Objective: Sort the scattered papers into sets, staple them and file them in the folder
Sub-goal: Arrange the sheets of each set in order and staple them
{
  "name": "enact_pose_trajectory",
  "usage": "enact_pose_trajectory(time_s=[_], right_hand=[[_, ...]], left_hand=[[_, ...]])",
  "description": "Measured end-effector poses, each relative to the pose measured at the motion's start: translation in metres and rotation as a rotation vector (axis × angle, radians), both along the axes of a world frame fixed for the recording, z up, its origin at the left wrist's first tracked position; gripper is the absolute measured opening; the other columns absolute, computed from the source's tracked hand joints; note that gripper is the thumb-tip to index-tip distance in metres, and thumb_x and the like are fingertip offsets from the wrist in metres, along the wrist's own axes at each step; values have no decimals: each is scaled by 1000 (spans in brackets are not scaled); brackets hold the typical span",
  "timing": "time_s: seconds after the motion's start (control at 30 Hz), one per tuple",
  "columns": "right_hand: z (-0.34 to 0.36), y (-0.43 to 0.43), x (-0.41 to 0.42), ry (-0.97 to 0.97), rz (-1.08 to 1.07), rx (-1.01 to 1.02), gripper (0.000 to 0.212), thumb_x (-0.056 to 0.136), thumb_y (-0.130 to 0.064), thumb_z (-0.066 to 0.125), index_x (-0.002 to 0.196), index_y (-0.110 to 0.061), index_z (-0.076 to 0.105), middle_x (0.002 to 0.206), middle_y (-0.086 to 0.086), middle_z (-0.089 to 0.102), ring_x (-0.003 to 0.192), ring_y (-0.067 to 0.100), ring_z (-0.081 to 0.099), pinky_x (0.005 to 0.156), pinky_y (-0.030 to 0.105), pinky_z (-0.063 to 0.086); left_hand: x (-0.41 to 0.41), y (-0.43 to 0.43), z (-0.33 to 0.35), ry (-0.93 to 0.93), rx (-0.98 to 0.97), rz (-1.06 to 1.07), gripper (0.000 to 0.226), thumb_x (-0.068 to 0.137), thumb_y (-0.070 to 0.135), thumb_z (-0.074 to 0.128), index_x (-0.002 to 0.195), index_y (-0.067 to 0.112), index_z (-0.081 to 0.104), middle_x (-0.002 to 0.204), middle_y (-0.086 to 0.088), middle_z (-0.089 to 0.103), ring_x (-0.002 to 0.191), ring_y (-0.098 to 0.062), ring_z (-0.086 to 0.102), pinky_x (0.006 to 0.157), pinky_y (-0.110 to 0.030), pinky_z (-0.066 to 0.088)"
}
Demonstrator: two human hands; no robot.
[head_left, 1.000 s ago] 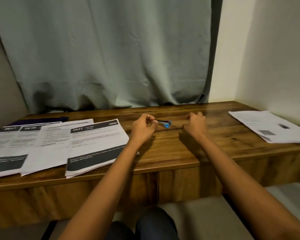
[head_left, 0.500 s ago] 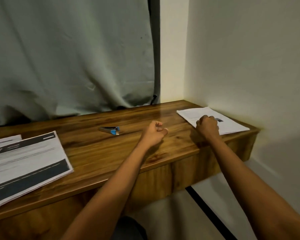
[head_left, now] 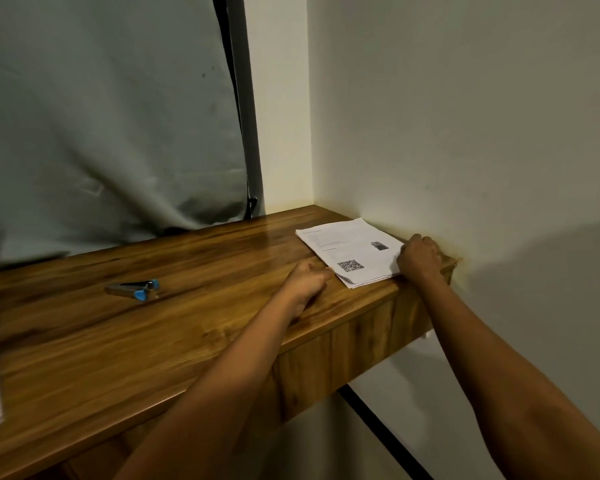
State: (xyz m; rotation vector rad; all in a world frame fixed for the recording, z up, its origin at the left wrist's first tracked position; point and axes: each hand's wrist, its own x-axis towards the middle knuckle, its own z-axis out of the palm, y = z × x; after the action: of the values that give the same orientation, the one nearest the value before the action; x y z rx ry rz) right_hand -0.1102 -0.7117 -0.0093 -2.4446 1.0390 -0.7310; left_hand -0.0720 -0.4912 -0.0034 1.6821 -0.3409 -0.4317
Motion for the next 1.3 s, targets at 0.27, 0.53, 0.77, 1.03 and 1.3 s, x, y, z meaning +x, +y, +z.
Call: enact_pose_trajectory(time_s=[0.27, 0.53, 0.77, 1.03, 1.3], right_hand=[[-3, -15, 15, 152, 46, 10, 39, 91, -20, 46, 123, 1, 52, 126, 19, 50, 118, 36, 47, 100, 41, 36], [14, -1, 18, 267, 97, 81, 38, 93, -29, 51, 119, -4, 58, 128, 15, 58, 114, 31, 55, 90, 33, 45], [25, 18, 22, 387, 141, 264, 61, 86, -35, 68, 133, -3, 46, 132, 13, 53, 105, 28, 56, 74, 33, 48], [22, 50, 24, 218, 138, 258, 35, 94, -18, 55, 124, 0, 51, 121, 17, 57, 106, 32, 58, 85, 37, 53], [9, 103, 24, -319, 399, 480, 18, 89, -11, 62, 88, -11, 43, 94, 9, 55, 88, 23, 52, 59, 29, 40]], left_hand=[[12, -22, 8, 13, -17, -36, 36, 95, 3, 53, 130, 1, 53, 130, -9, 60, 116, -24, 59, 97, -28, 45], [26, -17, 9, 14, 0, 119, 35, 92, 1, 52, 126, 7, 53, 124, -9, 63, 102, -22, 62, 64, -23, 46], [40, 1, 11, 116, 55, 183, 35, 87, -6, 44, 118, 7, 54, 73, -5, 59, 53, -8, 47, 42, -16, 44], [36, 28, 15, 210, -63, 178, 30, 94, 7, 53, 124, 8, 49, 114, -9, 62, 86, -15, 57, 61, -21, 51], [44, 99, 19, 244, -215, 186, 33, 88, -9, 57, 120, -1, 52, 117, -17, 63, 80, -19, 64, 52, -24, 58]])
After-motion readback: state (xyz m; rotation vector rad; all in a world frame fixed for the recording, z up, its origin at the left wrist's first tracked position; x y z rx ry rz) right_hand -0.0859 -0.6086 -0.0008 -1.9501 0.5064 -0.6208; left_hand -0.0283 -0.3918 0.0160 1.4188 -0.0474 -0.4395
